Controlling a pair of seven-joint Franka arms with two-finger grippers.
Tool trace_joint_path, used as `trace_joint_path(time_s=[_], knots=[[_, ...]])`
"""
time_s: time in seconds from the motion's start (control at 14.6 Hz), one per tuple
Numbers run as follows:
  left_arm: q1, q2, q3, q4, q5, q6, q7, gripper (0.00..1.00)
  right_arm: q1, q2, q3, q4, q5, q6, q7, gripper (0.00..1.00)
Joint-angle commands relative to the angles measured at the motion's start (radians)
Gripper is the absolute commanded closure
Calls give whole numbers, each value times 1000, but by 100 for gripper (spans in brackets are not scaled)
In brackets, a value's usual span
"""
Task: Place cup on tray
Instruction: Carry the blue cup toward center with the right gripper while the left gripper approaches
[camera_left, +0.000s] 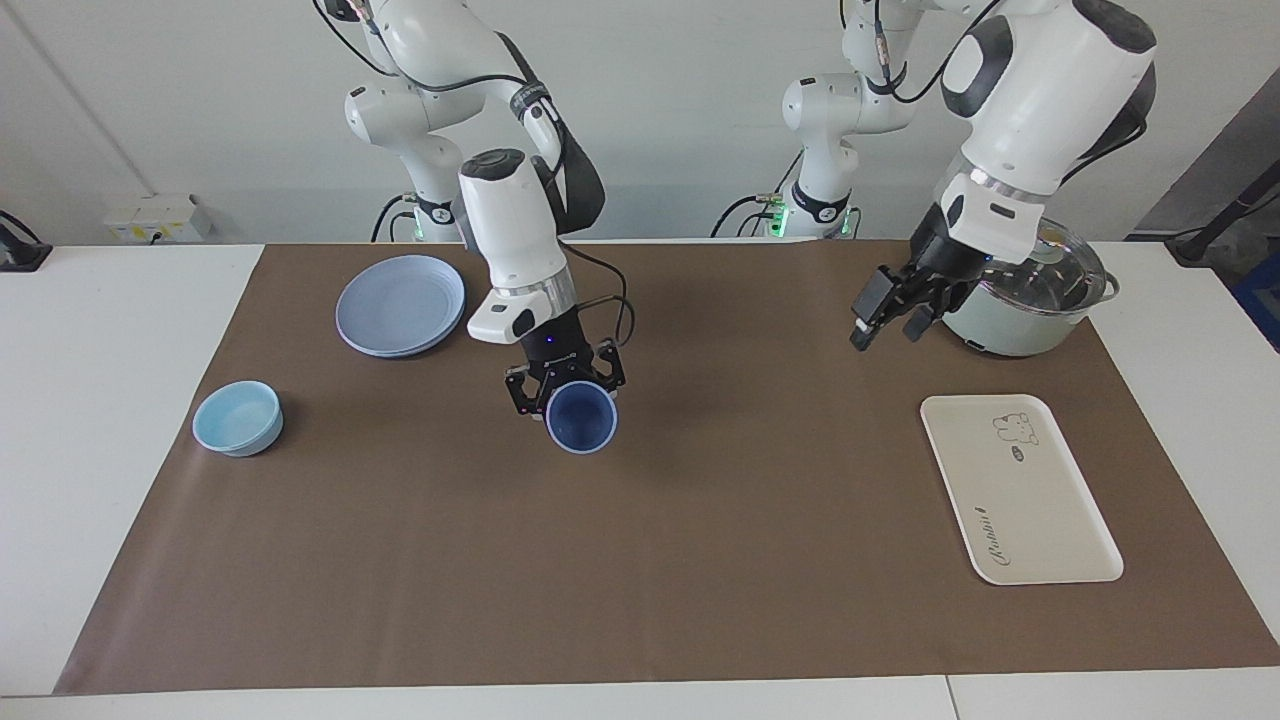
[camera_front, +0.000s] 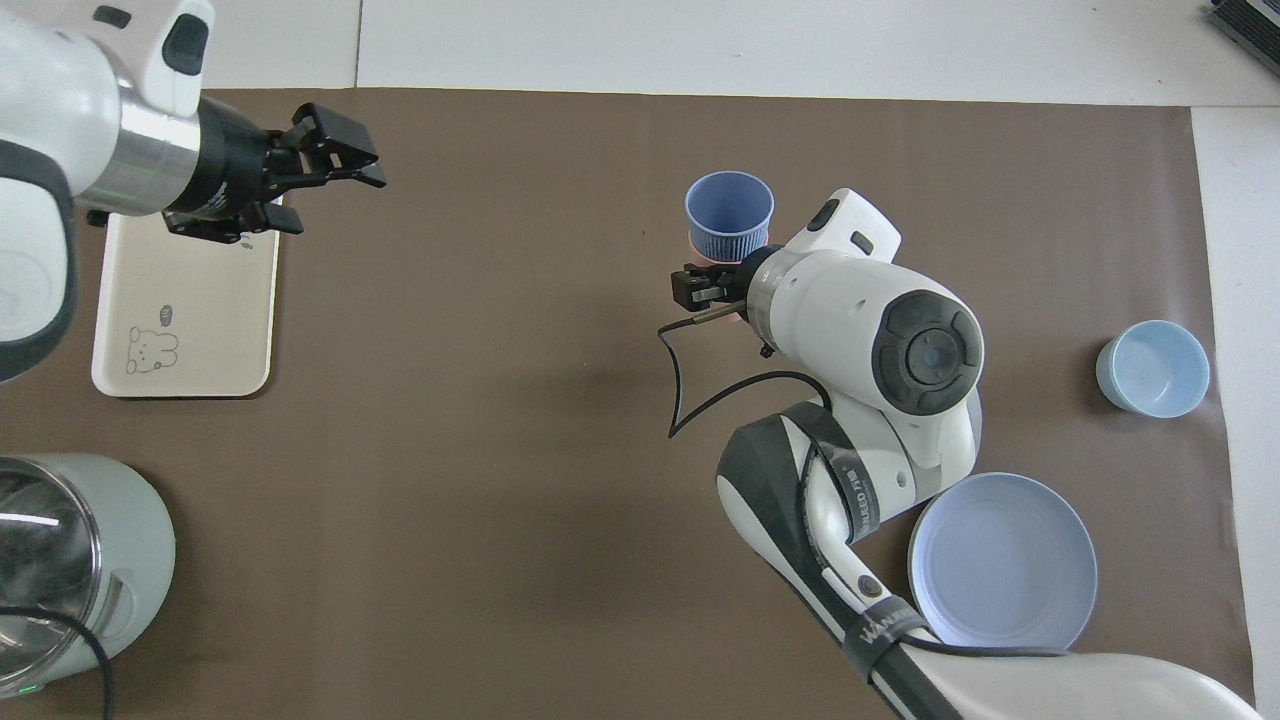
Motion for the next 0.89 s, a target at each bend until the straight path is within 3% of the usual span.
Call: trace_joint_path(time_s=[0.0, 0.21, 0.69, 0.82], knots=[[-79, 113, 19, 124, 17, 59, -112, 12, 42, -48, -4, -38, -72, -23, 117, 100], [-151, 164, 23, 150, 17, 147, -172, 14, 83, -66, -1, -64, -162, -29, 248, 100], [-269, 167, 19, 120, 26, 123, -170, 23, 119, -100, 2, -109, -287, -58, 322, 100], [-316, 162, 14, 79, 89, 101, -166, 24, 119, -100, 2, -107, -290, -58, 322, 100]])
